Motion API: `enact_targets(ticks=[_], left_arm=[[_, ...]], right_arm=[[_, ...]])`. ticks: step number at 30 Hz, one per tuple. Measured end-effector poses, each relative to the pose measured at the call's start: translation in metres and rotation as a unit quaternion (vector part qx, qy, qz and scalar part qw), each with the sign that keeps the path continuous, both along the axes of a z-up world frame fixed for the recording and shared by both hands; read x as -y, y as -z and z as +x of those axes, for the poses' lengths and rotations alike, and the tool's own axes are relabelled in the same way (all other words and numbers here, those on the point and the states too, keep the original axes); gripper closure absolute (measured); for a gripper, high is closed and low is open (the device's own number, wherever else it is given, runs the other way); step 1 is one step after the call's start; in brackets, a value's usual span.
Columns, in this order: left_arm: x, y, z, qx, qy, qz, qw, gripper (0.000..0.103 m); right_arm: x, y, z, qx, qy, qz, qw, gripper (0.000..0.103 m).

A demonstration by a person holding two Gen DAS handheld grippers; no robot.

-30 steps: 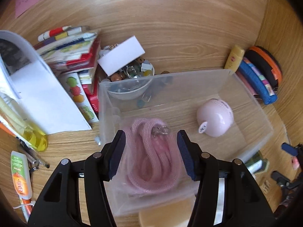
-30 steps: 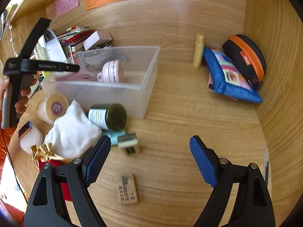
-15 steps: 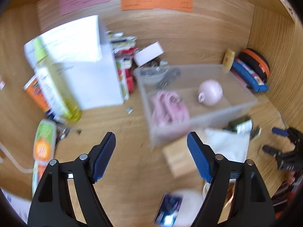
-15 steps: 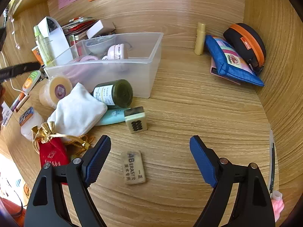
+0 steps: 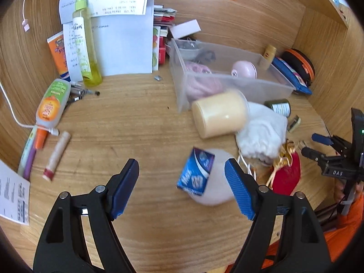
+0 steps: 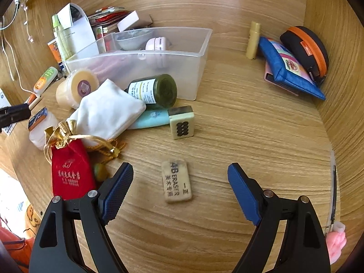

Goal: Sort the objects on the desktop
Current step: 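Move the right tool to the eraser while the left moves to the blue Max box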

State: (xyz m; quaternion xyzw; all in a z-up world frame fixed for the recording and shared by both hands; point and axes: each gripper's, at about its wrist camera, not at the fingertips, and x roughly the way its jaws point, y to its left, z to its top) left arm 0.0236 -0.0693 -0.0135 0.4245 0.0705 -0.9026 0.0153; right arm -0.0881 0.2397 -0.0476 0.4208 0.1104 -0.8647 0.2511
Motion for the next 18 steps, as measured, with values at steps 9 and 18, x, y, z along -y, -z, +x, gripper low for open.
enact_targets(ticks=[9,18], left_arm=[[-0.004,0.021,-0.01,0.024,0.001,0.016,0.9996,0.026],[0.0,0.023,-0.019,0.009,0.015,0.044,0.9989,0.05]], right_arm=[[-0.003,0.004,0.007,-0.002,-0.003,0.006,1.0,0.03],[0.001,0.007,0.006,-0.008,-0.013,0.013,1.0,0.057]])
